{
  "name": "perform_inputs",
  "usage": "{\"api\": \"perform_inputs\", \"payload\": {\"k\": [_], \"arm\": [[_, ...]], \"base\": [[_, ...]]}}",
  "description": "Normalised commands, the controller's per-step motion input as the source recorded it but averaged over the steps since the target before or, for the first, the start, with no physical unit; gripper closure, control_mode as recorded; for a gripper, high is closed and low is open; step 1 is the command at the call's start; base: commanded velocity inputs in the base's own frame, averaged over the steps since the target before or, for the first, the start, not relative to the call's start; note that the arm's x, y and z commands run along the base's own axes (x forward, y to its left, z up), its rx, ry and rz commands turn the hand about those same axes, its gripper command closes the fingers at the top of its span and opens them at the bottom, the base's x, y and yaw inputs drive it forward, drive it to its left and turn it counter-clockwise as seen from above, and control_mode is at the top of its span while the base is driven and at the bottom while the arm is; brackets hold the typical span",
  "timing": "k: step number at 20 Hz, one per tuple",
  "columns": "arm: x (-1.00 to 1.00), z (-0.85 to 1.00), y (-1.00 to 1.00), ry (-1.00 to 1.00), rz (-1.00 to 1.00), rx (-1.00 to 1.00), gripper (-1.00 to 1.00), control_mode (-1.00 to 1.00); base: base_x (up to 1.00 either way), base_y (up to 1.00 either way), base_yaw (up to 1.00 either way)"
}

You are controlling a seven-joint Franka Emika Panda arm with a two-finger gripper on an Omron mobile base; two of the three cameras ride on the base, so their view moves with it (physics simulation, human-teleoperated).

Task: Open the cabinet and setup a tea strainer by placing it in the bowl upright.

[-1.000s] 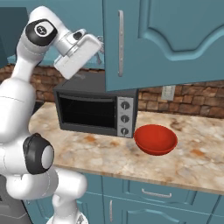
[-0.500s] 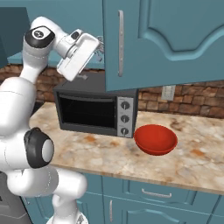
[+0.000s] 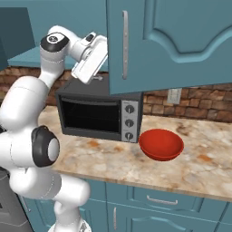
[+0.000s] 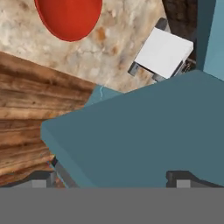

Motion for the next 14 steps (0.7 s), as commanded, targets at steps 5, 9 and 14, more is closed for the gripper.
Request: {"api": "perform_inputs", "payload": {"k": [5, 9, 14], "arm": [[0.03, 0.00, -0.38, 0.15, -0.02, -0.02, -1.00, -1.00], [-0.32, 0.02, -0.56, 0.04, -0.11, 0.00, -1.00, -1.00], [-0.88, 0.06, -0.72, -0.04, -0.15, 0.00, -1.00, -1.00]], "base": [[0.00, 0.00, 0.00], [0.00, 0.00, 0.00], [0.00, 0.00, 0.00]]}}
